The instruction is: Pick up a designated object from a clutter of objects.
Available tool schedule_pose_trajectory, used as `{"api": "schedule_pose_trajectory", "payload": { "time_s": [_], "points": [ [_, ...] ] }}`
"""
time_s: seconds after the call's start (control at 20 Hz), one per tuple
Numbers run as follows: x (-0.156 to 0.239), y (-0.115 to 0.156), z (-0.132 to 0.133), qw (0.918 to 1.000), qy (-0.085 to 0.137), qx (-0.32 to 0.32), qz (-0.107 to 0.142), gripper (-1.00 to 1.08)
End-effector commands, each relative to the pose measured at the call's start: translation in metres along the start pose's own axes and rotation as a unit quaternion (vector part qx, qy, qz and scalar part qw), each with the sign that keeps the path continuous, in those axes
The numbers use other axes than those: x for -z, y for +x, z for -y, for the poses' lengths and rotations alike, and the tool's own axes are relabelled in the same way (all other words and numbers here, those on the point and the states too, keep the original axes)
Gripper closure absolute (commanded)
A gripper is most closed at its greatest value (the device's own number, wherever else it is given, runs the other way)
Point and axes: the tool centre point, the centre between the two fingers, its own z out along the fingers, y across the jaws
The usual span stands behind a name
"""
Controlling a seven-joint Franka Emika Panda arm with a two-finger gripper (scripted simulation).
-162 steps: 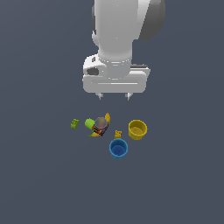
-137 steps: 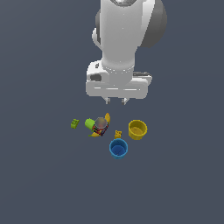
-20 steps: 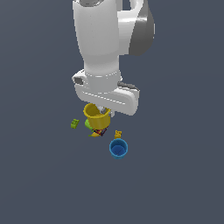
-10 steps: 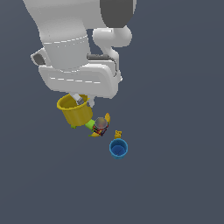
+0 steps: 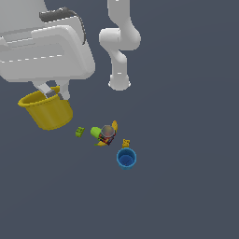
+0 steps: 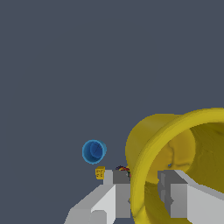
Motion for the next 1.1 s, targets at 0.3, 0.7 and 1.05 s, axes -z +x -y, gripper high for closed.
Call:
{"api": "schedule_pose_trajectory", "payload": {
  "time_s": [0.3,0.7,1.05],
  "points": [
    [0.035,0.026,-0.017,0.9995,0.015,0.027,-0.01,1.08],
    [0.047,0.036,-0.024,0.9991,0.02,0.036,-0.013,1.08],
    [0.047,0.036,-0.024,0.9991,0.021,0.036,-0.013,1.08]
  ]
}}
